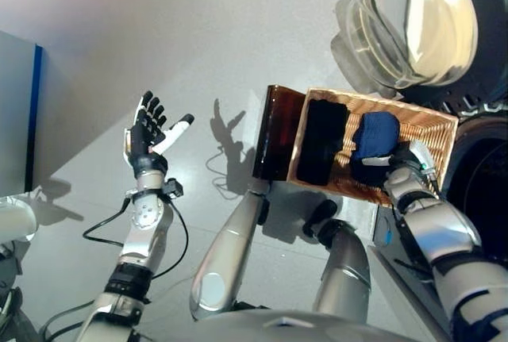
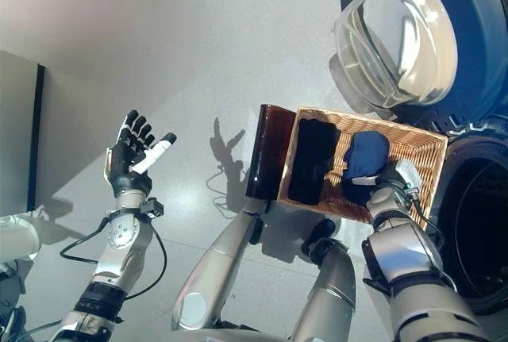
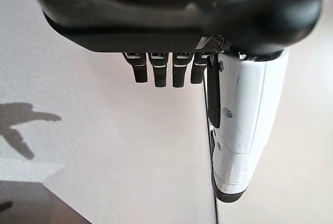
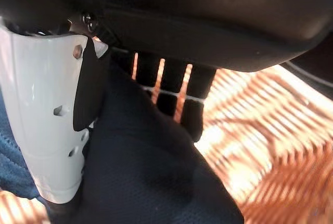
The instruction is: Pick up the clothes and place them into the washing machine
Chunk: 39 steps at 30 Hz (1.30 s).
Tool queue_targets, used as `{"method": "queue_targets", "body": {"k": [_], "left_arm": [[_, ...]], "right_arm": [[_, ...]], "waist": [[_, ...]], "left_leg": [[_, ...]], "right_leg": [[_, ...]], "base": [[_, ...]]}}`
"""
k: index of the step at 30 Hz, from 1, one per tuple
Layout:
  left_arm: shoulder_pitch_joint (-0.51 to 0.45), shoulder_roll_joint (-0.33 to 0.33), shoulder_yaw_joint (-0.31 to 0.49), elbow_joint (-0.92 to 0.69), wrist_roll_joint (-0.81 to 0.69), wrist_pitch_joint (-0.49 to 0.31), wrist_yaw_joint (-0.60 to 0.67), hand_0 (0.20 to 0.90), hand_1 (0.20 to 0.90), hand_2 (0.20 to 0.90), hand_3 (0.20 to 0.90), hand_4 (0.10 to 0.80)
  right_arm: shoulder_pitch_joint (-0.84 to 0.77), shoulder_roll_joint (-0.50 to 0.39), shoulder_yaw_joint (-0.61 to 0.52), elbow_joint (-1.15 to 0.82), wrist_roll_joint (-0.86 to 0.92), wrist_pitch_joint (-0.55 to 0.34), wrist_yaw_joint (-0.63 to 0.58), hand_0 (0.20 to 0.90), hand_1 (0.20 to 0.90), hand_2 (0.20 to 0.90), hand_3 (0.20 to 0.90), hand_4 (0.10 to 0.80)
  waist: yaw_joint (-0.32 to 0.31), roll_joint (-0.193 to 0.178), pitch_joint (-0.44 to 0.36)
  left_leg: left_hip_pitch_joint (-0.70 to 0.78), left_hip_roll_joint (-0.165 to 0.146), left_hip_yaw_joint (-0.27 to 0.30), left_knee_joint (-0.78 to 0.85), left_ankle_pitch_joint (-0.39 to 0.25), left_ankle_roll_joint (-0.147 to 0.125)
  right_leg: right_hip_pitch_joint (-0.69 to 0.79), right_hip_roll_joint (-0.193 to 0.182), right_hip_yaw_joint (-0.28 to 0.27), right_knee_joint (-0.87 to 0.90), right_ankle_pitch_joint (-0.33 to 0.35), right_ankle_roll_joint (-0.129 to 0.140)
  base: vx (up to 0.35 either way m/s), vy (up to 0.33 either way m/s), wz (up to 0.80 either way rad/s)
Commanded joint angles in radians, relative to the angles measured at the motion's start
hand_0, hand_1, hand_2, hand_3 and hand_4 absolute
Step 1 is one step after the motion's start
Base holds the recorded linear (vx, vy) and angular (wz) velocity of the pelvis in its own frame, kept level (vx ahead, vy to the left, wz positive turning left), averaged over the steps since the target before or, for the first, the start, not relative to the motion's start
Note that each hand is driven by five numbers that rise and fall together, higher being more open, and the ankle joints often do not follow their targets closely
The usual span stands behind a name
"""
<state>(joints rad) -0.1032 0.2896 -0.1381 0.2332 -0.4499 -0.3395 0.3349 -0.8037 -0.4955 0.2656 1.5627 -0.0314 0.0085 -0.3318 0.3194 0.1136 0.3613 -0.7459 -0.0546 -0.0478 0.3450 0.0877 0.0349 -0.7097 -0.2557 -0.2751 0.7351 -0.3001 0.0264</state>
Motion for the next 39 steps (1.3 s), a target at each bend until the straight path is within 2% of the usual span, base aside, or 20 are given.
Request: {"method": "queue_targets", "body": {"k": [1,4,5,10,14,16,19,20,21,24,28,33,34,37,39], "left_arm": [[0.032,0.027,0.045,-0.078,-0.021,-0.112,-0.026,0.900,0.900,0.900,0.900,0.800],[0.044,0.030,0.050,-0.073,-0.034,-0.107,-0.040,0.900,0.900,0.900,0.900,0.800],[0.057,0.035,0.059,-0.088,-0.032,-0.104,-0.049,0.900,0.900,0.900,0.900,0.800],[0.086,0.033,0.077,-0.072,-0.029,-0.093,-0.050,0.900,0.900,0.900,0.900,0.800],[0.099,0.030,0.100,-0.058,-0.007,-0.093,-0.026,0.900,0.900,0.900,0.900,0.800],[0.105,0.025,0.105,-0.043,0.002,-0.092,-0.014,0.900,0.900,0.900,0.900,0.800],[0.111,0.007,0.096,-0.029,0.008,-0.093,-0.004,0.900,0.900,0.900,0.900,0.800],[0.112,0.009,0.095,-0.028,0.008,-0.093,-0.004,0.900,0.900,0.900,0.900,0.800],[0.113,-0.005,0.085,-0.030,0.008,-0.096,-0.001,0.900,0.900,0.900,0.900,0.800],[0.123,-0.020,0.059,-0.031,0.002,-0.102,-0.004,0.900,0.900,0.900,0.900,0.800],[0.137,-0.025,0.046,-0.032,-0.006,-0.109,0.014,0.900,0.900,0.900,0.900,0.800],[0.144,-0.016,0.040,-0.044,-0.007,-0.117,0.020,0.900,0.900,0.900,0.900,0.800],[0.145,-0.007,0.040,-0.053,-0.001,-0.122,0.020,0.900,0.900,0.900,0.900,0.800],[0.149,-0.003,0.046,-0.057,-0.003,-0.126,0.020,0.900,0.900,0.900,0.900,0.800],[0.152,0.012,0.045,-0.056,-0.001,-0.131,0.013,0.900,0.900,0.900,0.900,0.800]], "right_arm": [[0.067,-0.070,-0.004,0.015,0.024,0.007,-0.030,0.200,0.200,0.200,0.200,0.300],[0.076,-0.082,-0.032,0.002,0.061,-0.005,-0.042,0.200,0.200,0.200,0.200,0.300],[0.097,-0.087,-0.058,-0.025,0.100,-0.026,-0.044,0.200,0.200,0.200,0.200,0.300],[0.143,-0.068,-0.174,-0.116,0.309,-0.118,-0.053,0.200,0.200,0.200,0.200,0.300],[0.222,0.026,-0.287,-0.287,0.597,-0.250,-0.026,0.200,0.200,0.200,0.200,0.300],[0.277,0.110,-0.347,-0.405,0.798,-0.329,0.028,0.200,0.200,0.200,0.200,0.300],[0.330,0.206,-0.410,-0.540,0.992,-0.429,0.062,0.200,0.200,0.200,0.200,0.300],[0.334,0.208,-0.410,-0.542,0.994,-0.430,0.064,0.200,0.200,0.200,0.200,0.300],[0.351,0.262,-0.467,-0.630,1.114,-0.498,0.088,0.200,0.200,0.200,0.200,0.300],[0.385,0.322,-0.520,-0.745,1.176,-0.586,0.081,0.200,0.200,0.200,0.200,0.300],[0.341,0.312,-0.572,-0.761,1.159,-0.653,-0.002,0.200,0.200,0.200,0.200,0.300],[0.263,0.258,-0.605,-0.749,1.129,-0.673,-0.060,0.200,0.200,0.200,0.200,0.300],[0.223,0.199,-0.631,-0.733,1.110,-0.675,-0.086,0.200,0.200,0.200,0.200,0.300],[0.155,0.110,-0.662,-0.760,1.063,-0.700,-0.142,0.200,0.200,0.200,0.200,0.300],[0.097,-0.004,-0.664,-0.740,1.013,-0.692,-0.185,0.200,0.200,0.200,0.200,0.300]], "waist": [[-0.005,0.027,-0.096],[-0.013,0.032,-0.100],[-0.022,0.041,-0.105],[-0.060,0.066,-0.108],[-0.112,0.082,-0.090],[-0.134,0.084,-0.077],[-0.165,0.096,-0.060],[-0.164,0.094,-0.061],[-0.180,0.108,-0.053],[-0.199,0.132,-0.049],[-0.205,0.165,-0.047],[-0.199,0.188,-0.051],[-0.195,0.197,-0.053],[-0.189,0.207,-0.060],[-0.184,0.208,-0.067]], "left_leg": [[0.027,0.005,0.002,0.025,-0.118,-0.069],[0.072,0.004,0.006,-0.010,-0.105,-0.070],[0.090,0.010,0.014,-0.041,-0.064,-0.067],[0.149,0.016,0.038,-0.071,-0.059,-0.064],[0.173,0.030,0.074,-0.074,-0.064,-0.061],[0.179,0.039,0.093,-0.066,-0.071,-0.058],[0.182,0.047,0.107,-0.066,-0.075,-0.058],[0.183,0.047,0.108,-0.066,-0.075,-0.058],[0.186,0.048,0.112,-0.073,-0.074,-0.059],[0.188,0.046,0.112,-0.077,-0.073,-0.059],[0.188,0.045,0.111,-0.079,-0.074,-0.060],[0.180,0.045,0.115,-0.072,-0.080,-0.061],[0.175,0.044,0.116,-0.070,-0.083,-0.061],[0.171,0.045,0.118,-0.073,-0.084,-0.062],[0.169,0.045,0.121,-0.071,-0.085,-0.063]], "right_leg": [[0.127,0.010,0.036,-0.254,0.130,0.087],[0.171,0.015,0.040,-0.295,0.144,0.088],[0.192,0.022,0.039,-0.331,0.182,0.082],[0.233,0.032,0.070,-0.373,0.196,0.084],[0.224,0.046,0.116,-0.373,0.198,0.080],[0.222,0.054,0.136,-0.375,0.200,0.076],[0.214,0.061,0.151,-0.378,0.200,0.072],[0.215,0.061,0.152,-0.378,0.200,0.072],[0.215,0.063,0.155,-0.385,0.200,0.071],[0.215,0.063,0.157,-0.384,0.195,0.069],[0.213,0.061,0.159,-0.383,0.192,0.069],[0.204,0.060,0.165,-0.376,0.186,0.068],[0.198,0.060,0.168,-0.370,0.183,0.069],[0.183,0.060,0.176,-0.365,0.181,0.071],[0.179,0.060,0.180,-0.364,0.180,0.073]], "base": [[0.025,0.005,-0.04],[-0.013,0.011,-0.10],[-0.101,0.027,-0.07],[-0.034,0.034,-0.16],[-0.039,0.056,-0.33],[-0.040,0.020,-0.42],[-0.028,0.007,-0.41],[-0.021,-0.004,-0.39],[-0.017,-0.007,-0.16],[-0.009,-0.006,-0.13],[0.000,0.001,-0.01],[-0.001,-0.003,-0.02],[0.005,-0.003,-0.05],[0.007,-0.015,-0.02],[0.015,-0.008,-0.05]]}}
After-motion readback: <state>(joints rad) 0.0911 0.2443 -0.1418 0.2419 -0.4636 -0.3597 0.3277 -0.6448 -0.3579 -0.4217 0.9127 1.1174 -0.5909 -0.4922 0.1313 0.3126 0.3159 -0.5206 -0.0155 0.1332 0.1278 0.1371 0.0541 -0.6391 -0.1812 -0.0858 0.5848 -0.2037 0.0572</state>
